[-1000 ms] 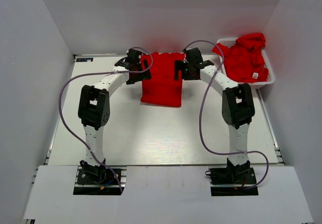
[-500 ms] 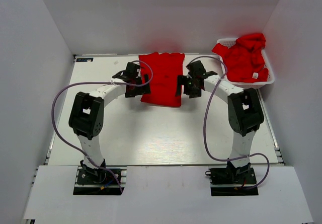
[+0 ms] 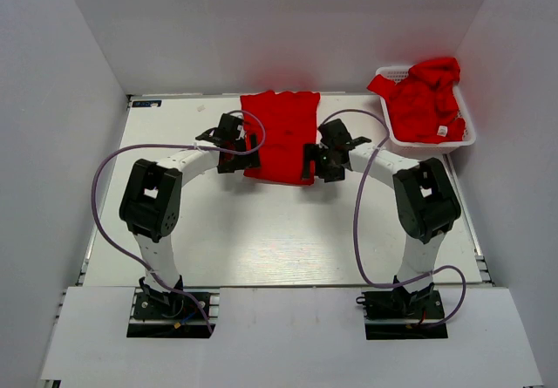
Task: Fold and stack the t-shirts
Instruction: Grab one side of the 2/3 rectangular tshirt with both arms
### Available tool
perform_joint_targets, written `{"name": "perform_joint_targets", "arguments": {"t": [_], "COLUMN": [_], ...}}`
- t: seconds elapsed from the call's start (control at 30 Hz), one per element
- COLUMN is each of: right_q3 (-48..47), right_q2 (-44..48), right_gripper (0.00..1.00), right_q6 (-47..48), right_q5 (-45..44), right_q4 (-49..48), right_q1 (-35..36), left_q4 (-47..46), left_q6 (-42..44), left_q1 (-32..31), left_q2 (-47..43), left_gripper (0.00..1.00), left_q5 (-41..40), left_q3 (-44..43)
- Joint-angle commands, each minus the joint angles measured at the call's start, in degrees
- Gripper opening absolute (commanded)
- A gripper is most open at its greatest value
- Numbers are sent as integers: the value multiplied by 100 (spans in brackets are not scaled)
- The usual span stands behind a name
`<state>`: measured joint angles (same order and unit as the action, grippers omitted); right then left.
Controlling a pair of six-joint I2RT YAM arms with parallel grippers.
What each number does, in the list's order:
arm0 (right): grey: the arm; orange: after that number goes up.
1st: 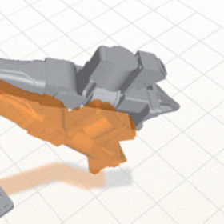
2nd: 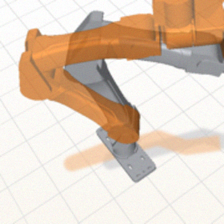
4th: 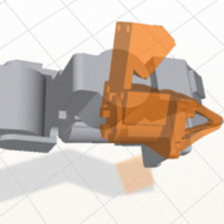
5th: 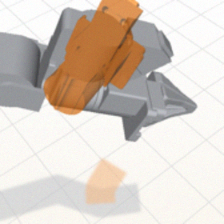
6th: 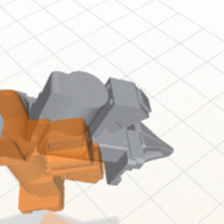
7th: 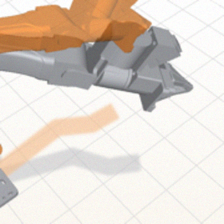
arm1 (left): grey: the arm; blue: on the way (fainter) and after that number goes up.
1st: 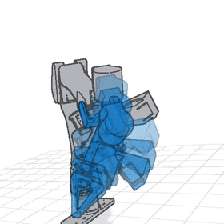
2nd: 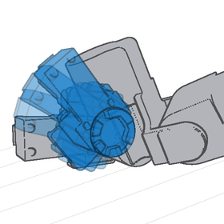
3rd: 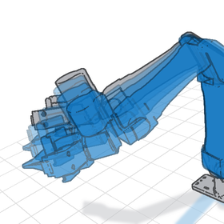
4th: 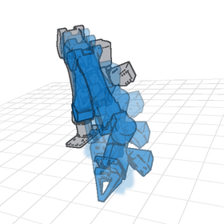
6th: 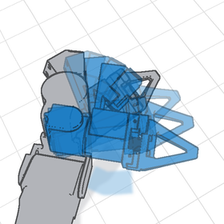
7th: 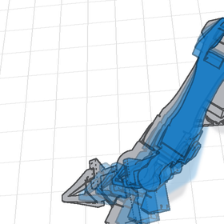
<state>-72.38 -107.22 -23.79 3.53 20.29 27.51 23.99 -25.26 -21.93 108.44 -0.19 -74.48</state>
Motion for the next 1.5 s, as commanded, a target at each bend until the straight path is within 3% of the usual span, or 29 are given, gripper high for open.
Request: {"name": "perform_joint_targets", "arguments": {"t": [0.0,0.2,0.37,0.47,0.63,0.67,0.7,0.77,0.8,0.83,0.87,1.07,1.23,1.33,1.47], "right_q3": [-320,-330,-303,-242,-93,-101,-84,-83,-49,-22,56,610,1050,1024,682], "right_q2": [-123,-282,-440,-475,-387,-387,-396,-300,-300,-178,-116,753,1466,1871,2082], "right_gripper": [86,85,78,72,50,44,28,11,11,1,0,0,0,0,0], "right_q6": [-20,-64,-117,-169,-205,-205,-196,-196,-196,-179,-170,32,112,94,164], "right_q5": [-150,-238,-186,-133,-19,-19,7,7,33,42,95,61,112,122,122], "right_q4": [-184,-333,-403,-456,-649,-632,-623,-492,-491,-404,-351,79,632,835,888], "right_q1": [53,124,123,123,123,115,123,132,141,132,123,176,386,501,475], "left_q4": [-298,-473,-535,-667,-878,-930,-870,-800,-799,-799,-712,-168,807,1133,1442], "left_q6": [56,109,109,109,-14,-14,-14,-14,-14,-14,-67,-77,-14,-14,-119], "left_q1": [-30,-30,-30,-83,-135,-136,-136,-136,-136,-188,-188,-391,-602,-672,-725], "left_q2": [-52,124,177,177,124,124,124,124,64,-15,-129,-1360,-2037,-2327,-2468], "left_gripper": [95,77,60,56,42,27,17,0,0,0,0,0,0,0,0], "left_q5": [-78,-17,176,299,440,440,440,493,493,493,493,309,466,765,529], "left_q3": [56,170,293,557,873,874,874,874,874,952,1074,1471,1471,1314,918]}}
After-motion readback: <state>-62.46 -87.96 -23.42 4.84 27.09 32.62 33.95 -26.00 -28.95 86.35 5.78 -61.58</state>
